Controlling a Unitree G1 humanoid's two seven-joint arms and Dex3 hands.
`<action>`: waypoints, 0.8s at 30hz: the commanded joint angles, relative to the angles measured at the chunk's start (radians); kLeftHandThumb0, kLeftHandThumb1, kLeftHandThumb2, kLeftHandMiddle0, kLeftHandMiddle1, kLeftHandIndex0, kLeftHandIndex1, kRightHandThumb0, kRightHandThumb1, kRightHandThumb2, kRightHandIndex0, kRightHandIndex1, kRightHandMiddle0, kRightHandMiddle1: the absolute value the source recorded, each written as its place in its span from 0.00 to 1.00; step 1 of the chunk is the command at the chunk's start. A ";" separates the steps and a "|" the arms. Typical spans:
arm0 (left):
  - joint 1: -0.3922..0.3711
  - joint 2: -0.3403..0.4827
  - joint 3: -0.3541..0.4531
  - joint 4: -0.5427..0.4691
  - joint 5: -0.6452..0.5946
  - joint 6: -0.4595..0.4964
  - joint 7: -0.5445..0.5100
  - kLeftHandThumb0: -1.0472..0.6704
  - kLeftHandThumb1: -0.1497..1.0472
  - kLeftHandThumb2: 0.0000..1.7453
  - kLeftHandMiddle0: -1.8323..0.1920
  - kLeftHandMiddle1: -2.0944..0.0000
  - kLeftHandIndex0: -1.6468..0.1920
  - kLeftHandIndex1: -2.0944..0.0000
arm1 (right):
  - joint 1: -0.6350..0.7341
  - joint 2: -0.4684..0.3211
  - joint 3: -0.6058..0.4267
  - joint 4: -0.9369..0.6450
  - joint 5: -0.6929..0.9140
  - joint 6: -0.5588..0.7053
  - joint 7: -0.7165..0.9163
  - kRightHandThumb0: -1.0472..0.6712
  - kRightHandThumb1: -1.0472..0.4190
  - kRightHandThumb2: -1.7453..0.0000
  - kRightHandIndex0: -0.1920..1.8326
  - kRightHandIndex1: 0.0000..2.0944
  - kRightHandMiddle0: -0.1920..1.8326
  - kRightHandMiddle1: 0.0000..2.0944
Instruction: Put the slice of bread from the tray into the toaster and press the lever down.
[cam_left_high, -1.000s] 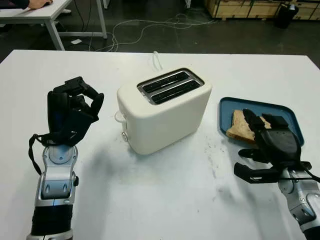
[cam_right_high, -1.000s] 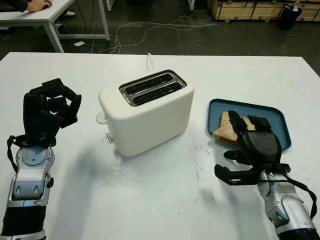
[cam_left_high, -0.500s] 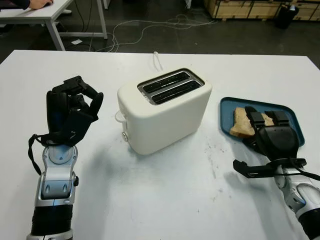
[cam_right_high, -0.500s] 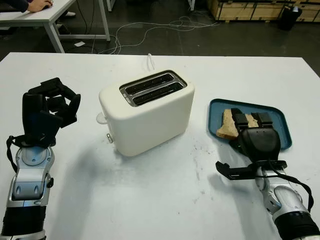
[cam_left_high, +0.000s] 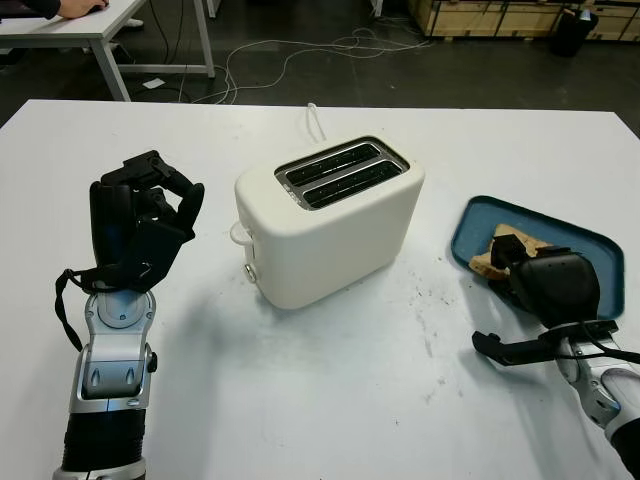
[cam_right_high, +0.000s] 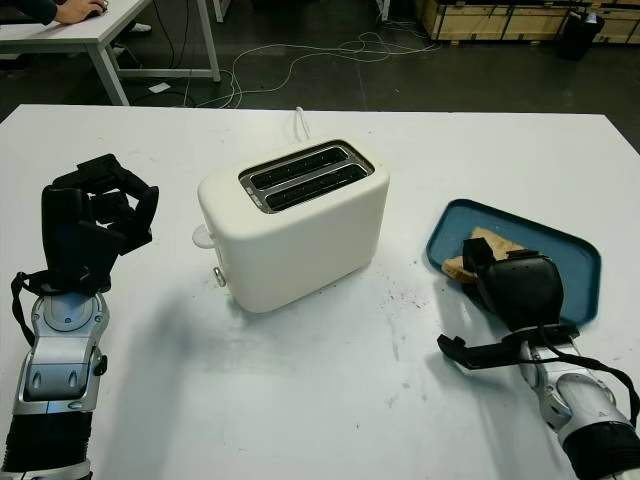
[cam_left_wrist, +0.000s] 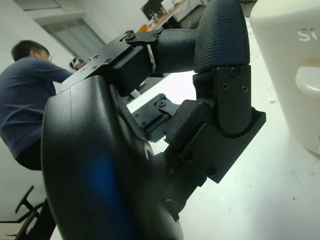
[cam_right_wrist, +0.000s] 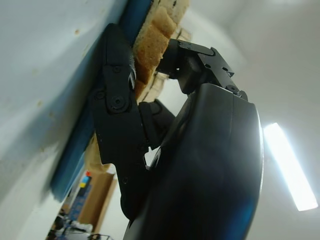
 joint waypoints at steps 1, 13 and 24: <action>0.007 -0.005 -0.001 -0.004 0.005 -0.012 0.010 0.10 0.59 0.49 0.26 0.30 0.31 0.30 | 0.000 -0.017 0.013 -0.003 -0.005 -0.008 0.014 0.32 0.09 0.66 0.87 0.83 0.73 0.83; 0.008 -0.007 -0.003 0.003 0.002 -0.026 0.014 0.10 0.60 0.49 0.27 0.30 0.32 0.30 | -0.012 -0.030 -0.036 -0.042 0.063 -0.080 0.000 0.34 0.09 0.63 0.87 0.83 0.75 0.83; 0.005 -0.004 -0.002 0.009 0.000 -0.027 0.015 0.09 0.61 0.47 0.27 0.30 0.32 0.30 | -0.013 -0.011 -0.155 -0.142 0.296 -0.268 0.091 0.31 0.09 0.67 0.87 0.83 0.45 0.83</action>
